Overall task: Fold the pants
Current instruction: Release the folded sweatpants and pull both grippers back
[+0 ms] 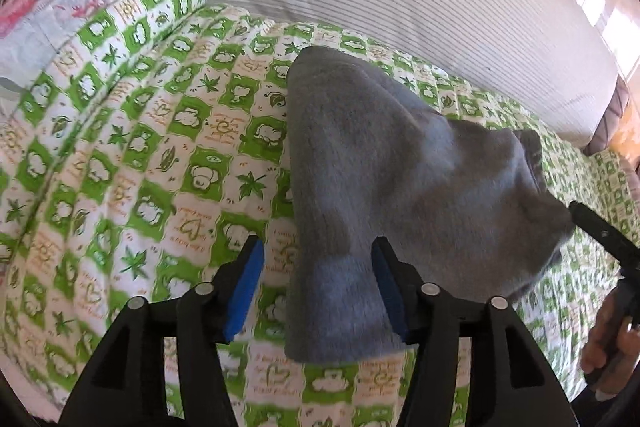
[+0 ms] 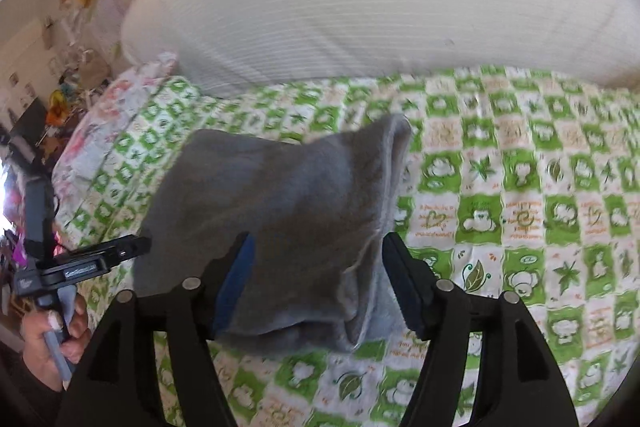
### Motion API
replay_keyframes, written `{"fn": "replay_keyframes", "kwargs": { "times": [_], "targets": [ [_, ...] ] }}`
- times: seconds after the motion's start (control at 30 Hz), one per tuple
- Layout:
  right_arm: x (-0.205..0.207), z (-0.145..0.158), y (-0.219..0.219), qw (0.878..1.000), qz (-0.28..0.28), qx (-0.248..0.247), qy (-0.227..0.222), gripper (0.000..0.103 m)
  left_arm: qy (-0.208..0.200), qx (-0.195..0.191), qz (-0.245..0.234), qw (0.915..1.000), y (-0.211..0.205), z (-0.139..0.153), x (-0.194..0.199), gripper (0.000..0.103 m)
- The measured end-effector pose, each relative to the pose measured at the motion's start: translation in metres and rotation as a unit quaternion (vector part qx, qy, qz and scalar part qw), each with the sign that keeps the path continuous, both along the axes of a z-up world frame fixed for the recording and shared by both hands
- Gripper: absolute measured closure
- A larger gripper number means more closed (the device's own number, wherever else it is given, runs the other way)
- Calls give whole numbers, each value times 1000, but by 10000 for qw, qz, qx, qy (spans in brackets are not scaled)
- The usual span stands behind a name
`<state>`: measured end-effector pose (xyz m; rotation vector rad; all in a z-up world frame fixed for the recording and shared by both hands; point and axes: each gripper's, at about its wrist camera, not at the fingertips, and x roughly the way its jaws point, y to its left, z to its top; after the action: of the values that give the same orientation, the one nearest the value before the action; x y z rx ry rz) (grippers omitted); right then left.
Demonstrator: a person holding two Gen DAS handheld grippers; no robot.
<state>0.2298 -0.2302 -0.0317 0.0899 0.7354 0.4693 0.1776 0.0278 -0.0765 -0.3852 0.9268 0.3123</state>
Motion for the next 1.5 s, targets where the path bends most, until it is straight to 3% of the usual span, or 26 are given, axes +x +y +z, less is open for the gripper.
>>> {"fn": "replay_keyframes", "kwargs": {
  "times": [0.1, 0.23, 0.6, 0.93, 1.5],
  "targets": [
    [-16, 6, 8, 9993, 302, -146, -165, 24, 30, 213, -94, 9997, -13, 5, -6, 43],
    [-35, 4, 19, 9962, 677, -478, -252, 23, 51, 360, -200, 9991, -24, 9, -11, 42],
    [-41, 5, 16, 9970, 628, -431, -109, 23, 35, 673, -242, 9974, -40, 22, -23, 37],
    [-43, 11, 38, 9896, 1221, -734, -186, 17, -41, 960, -222, 9951, -41, 36, -35, 31],
    [-46, 13, 46, 9829, 1460, -1111, -179, 9, -20, 1383, -169, 9902, -45, 41, -54, 21]
  ]
}}
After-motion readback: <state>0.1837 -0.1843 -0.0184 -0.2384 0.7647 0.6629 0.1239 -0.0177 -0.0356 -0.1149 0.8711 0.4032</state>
